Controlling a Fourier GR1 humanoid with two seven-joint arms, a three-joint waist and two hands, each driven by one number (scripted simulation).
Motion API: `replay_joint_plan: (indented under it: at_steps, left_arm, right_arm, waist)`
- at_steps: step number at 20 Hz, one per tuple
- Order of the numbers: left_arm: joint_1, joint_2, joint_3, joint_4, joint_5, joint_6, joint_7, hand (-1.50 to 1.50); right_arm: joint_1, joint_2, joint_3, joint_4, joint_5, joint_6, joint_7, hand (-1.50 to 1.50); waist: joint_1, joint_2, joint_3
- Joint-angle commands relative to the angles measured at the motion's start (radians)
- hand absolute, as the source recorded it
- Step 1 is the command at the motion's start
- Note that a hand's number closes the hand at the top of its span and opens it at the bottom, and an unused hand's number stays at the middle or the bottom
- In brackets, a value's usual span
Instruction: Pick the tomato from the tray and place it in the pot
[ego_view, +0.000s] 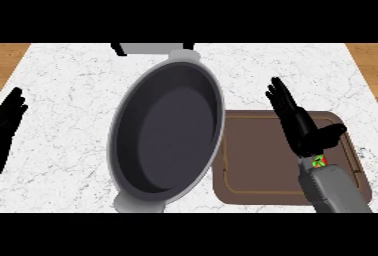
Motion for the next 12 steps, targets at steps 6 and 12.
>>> replay_joint_plan:
  at_steps: [6,12]
  left_arm:
    - [0.000,-0.034,-0.028,0.091,-0.132,0.079,0.103,0.00]
    - [0.006,-0.092,-0.050,0.115,-0.090,0.091,0.237,0.00]
  right_arm:
    - [0.064,-0.204,0.021,-0.151,0.090,0.154,0.046,1.50]
    - [0.258,-0.149,-0.062,-0.195,0.411,-0.363,-0.227,-1.50]
  waist:
    - [-0.019,-0.027,0.010]
    - [-0.057,-0.033,0.011]
